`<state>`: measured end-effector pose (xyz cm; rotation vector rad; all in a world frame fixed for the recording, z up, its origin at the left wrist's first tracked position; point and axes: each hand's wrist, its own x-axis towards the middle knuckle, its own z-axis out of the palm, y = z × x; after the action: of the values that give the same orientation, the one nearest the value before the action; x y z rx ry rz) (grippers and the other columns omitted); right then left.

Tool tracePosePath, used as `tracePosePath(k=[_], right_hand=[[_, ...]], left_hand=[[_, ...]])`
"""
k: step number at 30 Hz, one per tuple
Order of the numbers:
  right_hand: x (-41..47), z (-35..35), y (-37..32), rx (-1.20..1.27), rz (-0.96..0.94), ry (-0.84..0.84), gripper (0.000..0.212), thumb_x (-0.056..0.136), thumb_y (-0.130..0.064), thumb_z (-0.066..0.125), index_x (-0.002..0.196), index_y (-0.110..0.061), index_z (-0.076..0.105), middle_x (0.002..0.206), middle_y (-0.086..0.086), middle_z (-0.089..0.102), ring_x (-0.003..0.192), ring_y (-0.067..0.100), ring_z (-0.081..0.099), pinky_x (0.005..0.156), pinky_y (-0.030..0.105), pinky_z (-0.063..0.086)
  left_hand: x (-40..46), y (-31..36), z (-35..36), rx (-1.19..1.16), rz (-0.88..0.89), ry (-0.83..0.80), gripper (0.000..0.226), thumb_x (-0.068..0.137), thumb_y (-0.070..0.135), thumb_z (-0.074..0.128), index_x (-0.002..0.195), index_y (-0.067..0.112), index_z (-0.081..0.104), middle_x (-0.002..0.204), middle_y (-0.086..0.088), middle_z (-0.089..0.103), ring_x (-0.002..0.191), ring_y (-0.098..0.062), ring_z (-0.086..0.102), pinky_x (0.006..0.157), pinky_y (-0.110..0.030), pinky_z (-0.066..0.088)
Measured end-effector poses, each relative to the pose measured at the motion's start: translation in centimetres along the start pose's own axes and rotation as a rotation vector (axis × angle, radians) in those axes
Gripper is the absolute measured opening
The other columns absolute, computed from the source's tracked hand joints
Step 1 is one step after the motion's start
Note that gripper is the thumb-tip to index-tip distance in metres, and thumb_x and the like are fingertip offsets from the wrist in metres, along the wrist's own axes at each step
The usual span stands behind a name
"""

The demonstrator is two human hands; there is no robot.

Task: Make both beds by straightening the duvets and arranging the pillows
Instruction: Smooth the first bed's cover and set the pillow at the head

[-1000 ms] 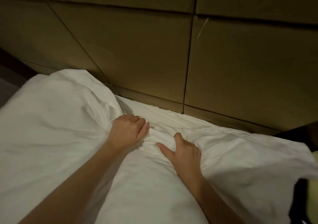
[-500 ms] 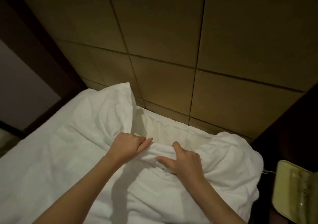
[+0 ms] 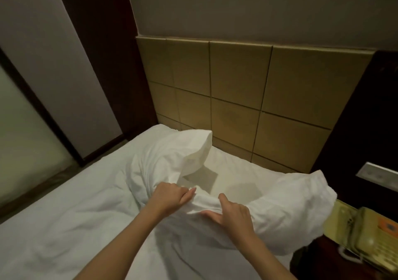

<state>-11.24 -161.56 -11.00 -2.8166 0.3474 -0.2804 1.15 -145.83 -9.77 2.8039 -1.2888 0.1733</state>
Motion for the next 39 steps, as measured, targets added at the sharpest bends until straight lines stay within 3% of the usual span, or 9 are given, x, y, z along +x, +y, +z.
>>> tracePosePath(k=[8,13,16,19,23,26,32,36,39], right_hand=[[-1.9,0.8,-1.5,-0.043,-0.068,0.052,0.068,0.082,-0.076,0.024,0.069,-0.021,0.062,0.042,0.002,0.056,0.034,0.017,0.054,0.033,0.022,0.034],[-4.0,0.6,-2.2,0.004,-0.126,-0.01,0.112,0.058,-0.091,-0.009,0.106,-0.016,0.058,0.083,0.007,0.071,0.077,0.028,0.067,0.062,0.032,0.046],[-6.2,0.0,-4.1,0.002,-0.142,0.05,0.108,0.065,-0.091,-0.009,0.101,-0.014,0.059,0.075,0.006,0.07,0.068,0.028,0.067,0.057,0.032,0.046],[-8.0,-0.8,-6.3,0.019,-0.167,0.043,0.121,0.053,-0.092,-0.021,0.118,-0.02,0.053,0.097,0.006,0.071,0.088,0.028,0.066,0.074,0.034,0.047],[-11.6,-1.9,-10.4,0.016,-0.174,0.084,0.101,0.061,-0.087,-0.002,0.118,-0.021,0.048,0.102,0.004,0.069,0.092,0.027,0.065,0.077,0.032,0.046],[-16.0,-0.7,-14.0,-0.033,-0.156,0.084,0.103,0.058,-0.09,0.0,0.108,-0.017,0.052,0.093,0.008,0.071,0.087,0.032,0.066,0.072,0.036,0.047],[-25.1,-0.4,-22.7,-0.03,-0.116,0.018,0.071,0.076,-0.08,0.038,0.104,-0.017,0.05,0.098,0.007,0.069,0.095,0.031,0.062,0.072,0.036,0.042],[-29.0,-0.3,-25.7,0.033,-0.093,-0.027,0.06,0.078,-0.076,0.043,0.096,-0.019,0.043,0.095,0.005,0.068,0.092,0.03,0.062,0.068,0.035,0.037],[-30.8,-0.2,-26.2,0.043,-0.1,-0.044,0.058,0.078,-0.075,0.044,0.091,-0.02,0.036,0.094,0.006,0.068,0.092,0.031,0.061,0.067,0.034,0.034]], left_hand=[[-5.4,0.2,-1.9,-0.071,-0.129,0.034,0.088,0.069,0.064,-0.013,0.08,0.021,0.063,0.087,-0.003,0.071,0.084,-0.022,0.063,0.069,-0.03,0.037],[-8.1,1.1,-2.3,-0.057,-0.15,0.006,0.093,0.07,0.065,-0.014,0.084,0.018,0.065,0.088,-0.006,0.07,0.083,-0.024,0.062,0.068,-0.03,0.036],[-10.8,0.9,-3.1,-0.048,-0.146,0.001,0.091,0.069,0.064,-0.015,0.081,0.017,0.063,0.088,-0.005,0.07,0.083,-0.023,0.062,0.066,-0.029,0.033],[-13.6,0.3,-5.0,-0.07,-0.155,-0.007,0.078,0.075,0.065,-0.011,0.071,0.018,0.051,0.081,-0.004,0.068,0.074,-0.021,0.06,0.063,-0.029,0.033],[-18.2,-0.6,-7.2,-0.059,-0.137,-0.013,0.053,0.102,0.048,0.019,0.072,0.015,0.048,0.079,-0.005,0.065,0.068,-0.016,0.05,0.063,-0.028,0.027],[-23.7,-1.3,-7.3,-0.073,-0.107,0.008,0.049,0.103,0.044,0.022,0.071,0.015,0.046,0.079,-0.006,0.064,0.07,-0.019,0.052,0.063,-0.028,0.026],[-34.9,-3.5,-8.7,-0.108,-0.129,-0.051,0.052,0.102,0.046,0.023,0.068,0.014,0.046,0.081,-0.008,0.066,0.068,-0.017,0.048,0.064,-0.029,0.028],[-40.0,-4.0,-9.5,-0.095,-0.071,-0.054,0.061,0.097,0.058,0.015,0.072,0.015,0.05,0.08,-0.006,0.065,0.07,-0.017,0.051,0.063,-0.03,0.029],[-42.7,-3.5,-9.2,-0.097,-0.075,-0.027,0.08,0.073,0.07,-0.007,0.075,0.016,0.052,0.078,-0.005,0.064,0.071,-0.018,0.054,0.06,-0.031,0.026]])
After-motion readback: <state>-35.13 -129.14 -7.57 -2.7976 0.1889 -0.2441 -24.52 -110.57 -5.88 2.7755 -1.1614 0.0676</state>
